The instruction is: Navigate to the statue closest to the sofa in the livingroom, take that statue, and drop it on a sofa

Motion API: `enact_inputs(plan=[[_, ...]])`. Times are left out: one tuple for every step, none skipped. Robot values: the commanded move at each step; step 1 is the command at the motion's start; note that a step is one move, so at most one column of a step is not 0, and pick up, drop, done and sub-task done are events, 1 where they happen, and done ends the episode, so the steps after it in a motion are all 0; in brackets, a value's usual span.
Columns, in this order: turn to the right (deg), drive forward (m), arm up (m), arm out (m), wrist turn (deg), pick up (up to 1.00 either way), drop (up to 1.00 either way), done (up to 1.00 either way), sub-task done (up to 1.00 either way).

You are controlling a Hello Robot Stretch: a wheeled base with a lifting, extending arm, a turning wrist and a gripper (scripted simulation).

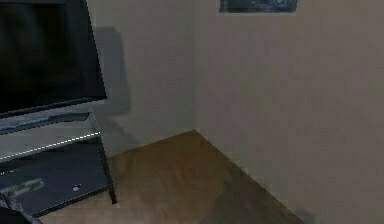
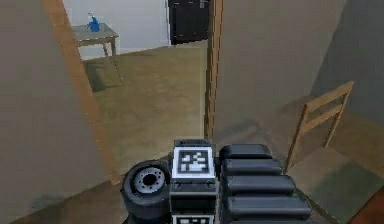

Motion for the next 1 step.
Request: enact_inputs(plan=[[-45.0,0.00,0.00,0.00,0.0,0.00,0.00,0.00,0.00]])
